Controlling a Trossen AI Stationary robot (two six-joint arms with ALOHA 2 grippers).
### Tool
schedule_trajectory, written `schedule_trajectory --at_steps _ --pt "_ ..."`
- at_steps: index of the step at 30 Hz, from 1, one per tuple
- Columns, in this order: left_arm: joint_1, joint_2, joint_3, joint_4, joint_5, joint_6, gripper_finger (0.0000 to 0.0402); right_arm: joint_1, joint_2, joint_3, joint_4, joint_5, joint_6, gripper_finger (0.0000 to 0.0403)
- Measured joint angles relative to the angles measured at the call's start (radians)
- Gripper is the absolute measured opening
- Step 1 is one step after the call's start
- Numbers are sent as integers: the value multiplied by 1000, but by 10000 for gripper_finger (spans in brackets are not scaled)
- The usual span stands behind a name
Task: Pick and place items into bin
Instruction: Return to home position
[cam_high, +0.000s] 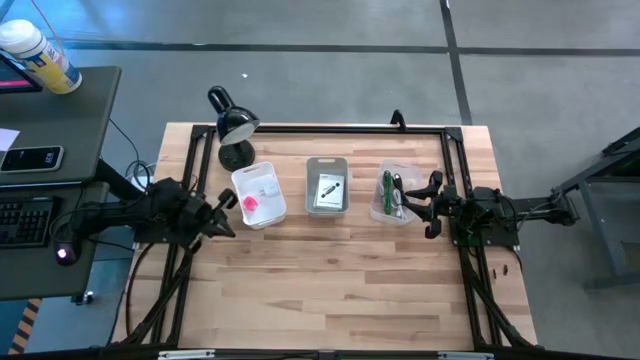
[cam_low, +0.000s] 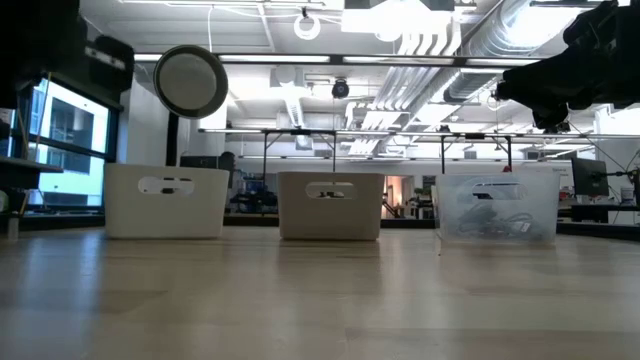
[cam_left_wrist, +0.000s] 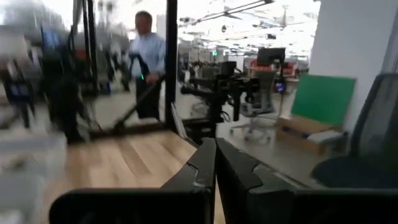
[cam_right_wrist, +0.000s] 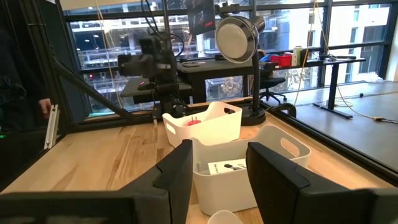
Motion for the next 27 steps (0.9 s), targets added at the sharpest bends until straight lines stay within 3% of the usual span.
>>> schedule_trajectory --at_steps 5,16,21,27 --pt "0 0 0 -39 -2 -104 1 0 0 0 1 0 0 140" --pt "0 0 0 -41 -76 -118 1 0 0 0 2 0 0 140" --pt "0 0 0 -39 -160 60 1 0 0 0 3 0 0 140" --pt "0 0 0 -43 -242 462 1 0 0 0 3 0 0 140"
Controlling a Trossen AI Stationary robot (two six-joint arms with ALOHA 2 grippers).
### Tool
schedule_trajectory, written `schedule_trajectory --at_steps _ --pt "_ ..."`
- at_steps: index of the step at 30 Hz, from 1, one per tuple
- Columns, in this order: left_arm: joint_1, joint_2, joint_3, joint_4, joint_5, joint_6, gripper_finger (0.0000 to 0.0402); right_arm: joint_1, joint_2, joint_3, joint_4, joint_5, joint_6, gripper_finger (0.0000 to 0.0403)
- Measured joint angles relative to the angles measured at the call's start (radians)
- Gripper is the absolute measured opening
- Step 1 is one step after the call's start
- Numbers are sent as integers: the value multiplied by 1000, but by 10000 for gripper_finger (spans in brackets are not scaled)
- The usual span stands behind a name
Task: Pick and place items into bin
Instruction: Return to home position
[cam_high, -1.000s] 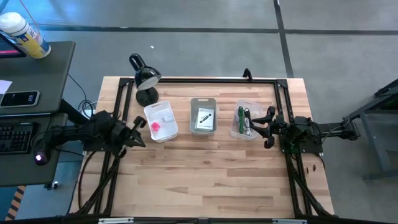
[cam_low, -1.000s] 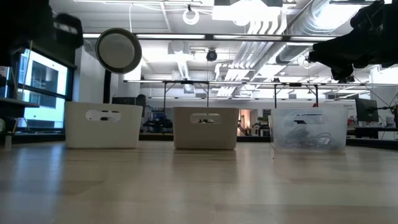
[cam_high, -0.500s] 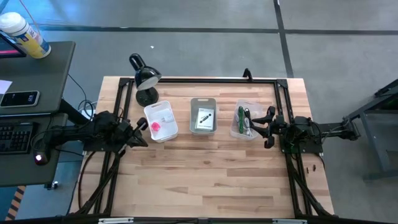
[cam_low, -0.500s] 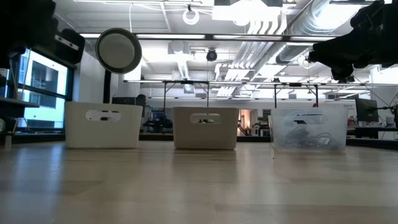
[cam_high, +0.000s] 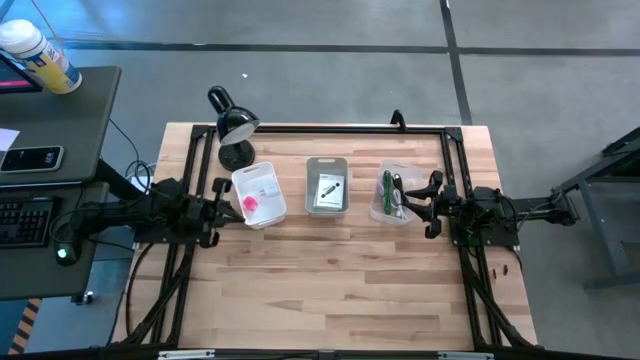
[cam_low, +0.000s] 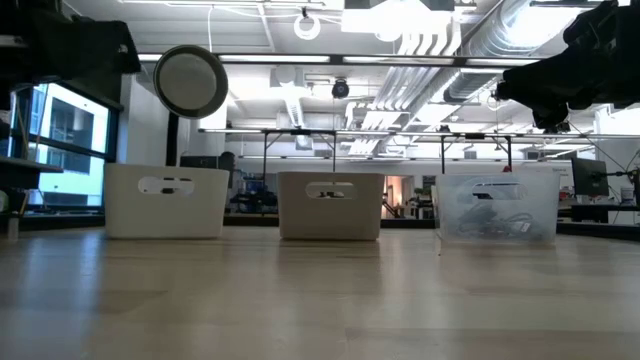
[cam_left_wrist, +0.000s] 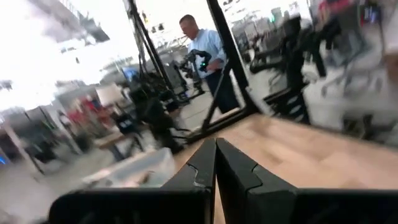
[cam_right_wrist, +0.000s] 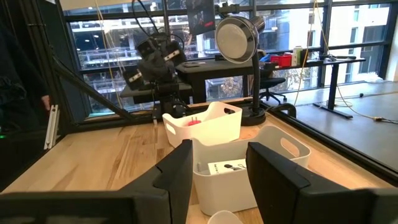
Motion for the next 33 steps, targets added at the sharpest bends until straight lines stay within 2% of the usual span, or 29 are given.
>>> schedule_trajectory --at_steps 3,5,11,14,20,22,28,30,33 --pt "0 0 0 -7 -1 142 1 0 0 0 0 0 0 140" --pt "0 0 0 -19 0 185 1 0 0 0 0 0 0 140" --pt "0 0 0 -48 0 189 1 0 0 0 0 0 0 140" --pt "0 -1 0 10 0 171 1 0 0 0 0 0 0 140" --pt "0 0 0 -23 0 278 1 0 0 0 0 0 0 140" --pt "0 0 0 -53 -8 241 1 0 0 0 0 -1 0 140" --pt "0 22 0 -73 -26 -6 1 0 0 0 0 -1 0 140" --pt "0 41 0 -72 -21 -15 1 0 0 0 0 -1 0 140" --pt "-1 92 0 -71 0 57 1 0 0 0 0 -1 0 140"
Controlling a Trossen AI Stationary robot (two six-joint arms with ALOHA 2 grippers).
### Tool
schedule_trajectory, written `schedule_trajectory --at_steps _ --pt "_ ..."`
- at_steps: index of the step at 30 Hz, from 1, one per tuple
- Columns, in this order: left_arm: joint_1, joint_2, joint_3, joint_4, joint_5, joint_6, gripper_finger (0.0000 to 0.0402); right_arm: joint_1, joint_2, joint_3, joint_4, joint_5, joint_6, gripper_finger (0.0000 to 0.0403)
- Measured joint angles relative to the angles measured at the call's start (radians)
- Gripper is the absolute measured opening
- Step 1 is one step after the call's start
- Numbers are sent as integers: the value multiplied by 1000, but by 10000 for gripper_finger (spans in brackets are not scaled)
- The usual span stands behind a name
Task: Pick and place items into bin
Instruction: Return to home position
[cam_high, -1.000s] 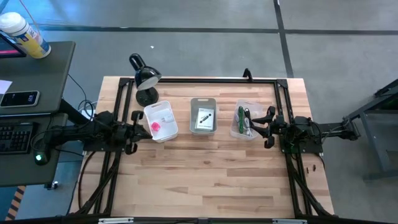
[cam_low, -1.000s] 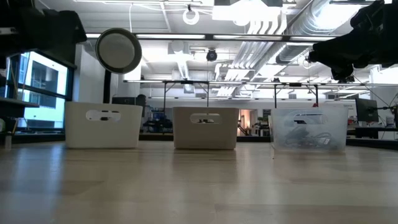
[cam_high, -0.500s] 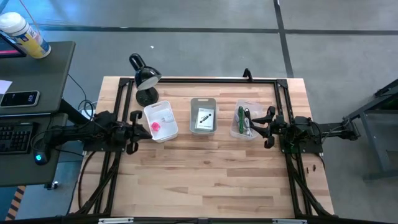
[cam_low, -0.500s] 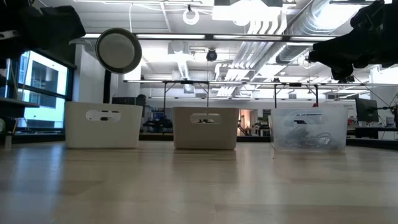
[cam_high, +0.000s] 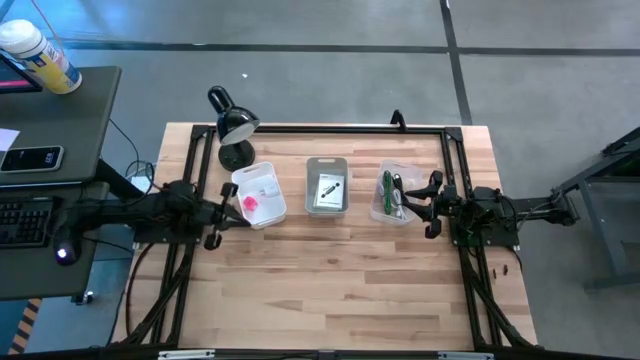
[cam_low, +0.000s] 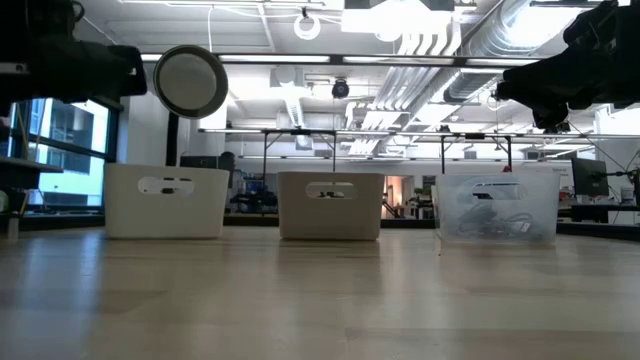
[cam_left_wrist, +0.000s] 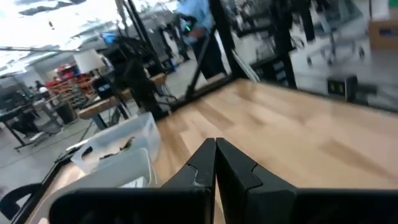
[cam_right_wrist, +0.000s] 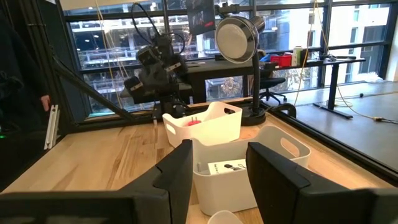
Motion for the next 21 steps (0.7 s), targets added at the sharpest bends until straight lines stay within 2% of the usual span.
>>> schedule_trajectory --at_steps 6,10,11,12,15,19,21 --pt "0 138 0 27 32 79 1 0 0 0 0 0 0 140" --pt "-30 159 0 297 274 171 1 0 0 0 0 0 0 140" --pt "-43 156 0 367 286 166 1 0 0 0 0 0 0 140" --pt "-52 156 1 413 243 127 1 0 0 0 0 0 0 140" --pt "-85 158 5 416 10 -36 1 0 0 0 0 0 0 140" --pt "-178 158 13 410 10 -3 1 0 0 0 -1 0 0 140" --pt "-236 158 13 358 -32 29 1 0 0 0 -1 0 0 140"
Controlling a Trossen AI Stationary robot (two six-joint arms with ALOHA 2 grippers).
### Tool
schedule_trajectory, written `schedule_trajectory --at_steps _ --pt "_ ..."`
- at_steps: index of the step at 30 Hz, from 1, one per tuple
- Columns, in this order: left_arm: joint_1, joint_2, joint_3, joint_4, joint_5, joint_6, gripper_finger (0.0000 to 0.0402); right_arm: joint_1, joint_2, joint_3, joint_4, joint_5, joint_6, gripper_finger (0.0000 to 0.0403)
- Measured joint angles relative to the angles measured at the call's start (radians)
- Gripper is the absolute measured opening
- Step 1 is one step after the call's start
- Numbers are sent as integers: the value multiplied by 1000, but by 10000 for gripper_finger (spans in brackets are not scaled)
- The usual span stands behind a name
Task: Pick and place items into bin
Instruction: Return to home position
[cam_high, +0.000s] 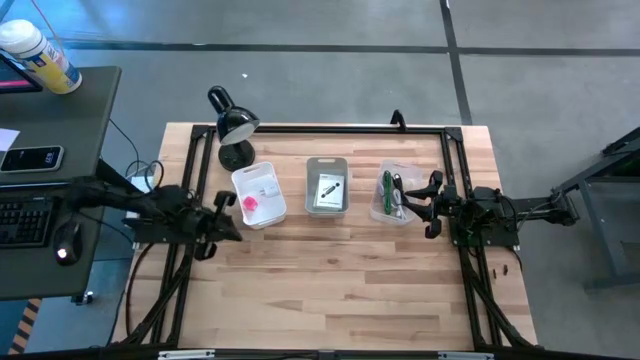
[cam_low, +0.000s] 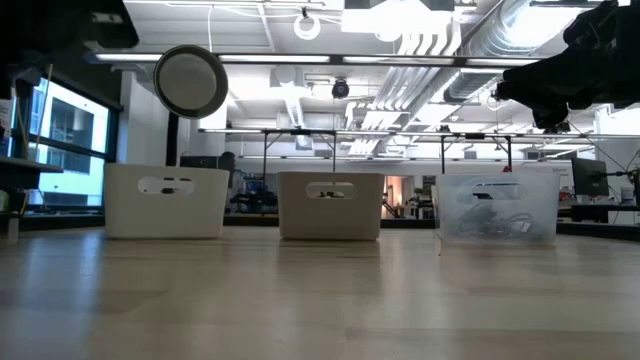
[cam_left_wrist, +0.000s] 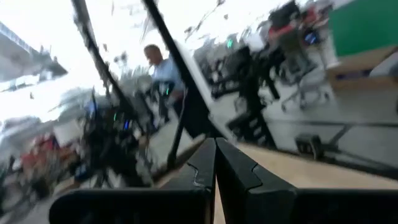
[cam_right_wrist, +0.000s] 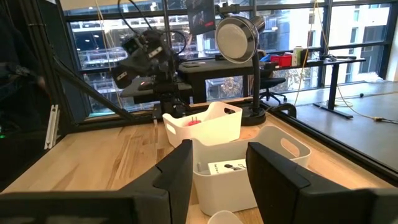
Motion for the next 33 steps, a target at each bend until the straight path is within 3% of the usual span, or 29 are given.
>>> schedule_trajectory --at_steps 4,10,18,23,28,33 --pt "-114 0 0 -56 -210 21 1 0 0 0 0 0 0 140" --pt "-169 0 0 -61 -375 53 1 0 0 0 -1 0 0 140" --pt "-103 -71 0 -286 -319 26 1 0 0 0 -1 0 0 140" --pt "-32 -108 0 -304 -247 63 1 0 0 0 -1 0 0 140" --pt "-9 -175 0 -431 -266 69 1 0 0 0 -1 0 0 140" --pt "-8 -184 -1 -429 -273 81 1 0 0 0 -1 0 0 140"
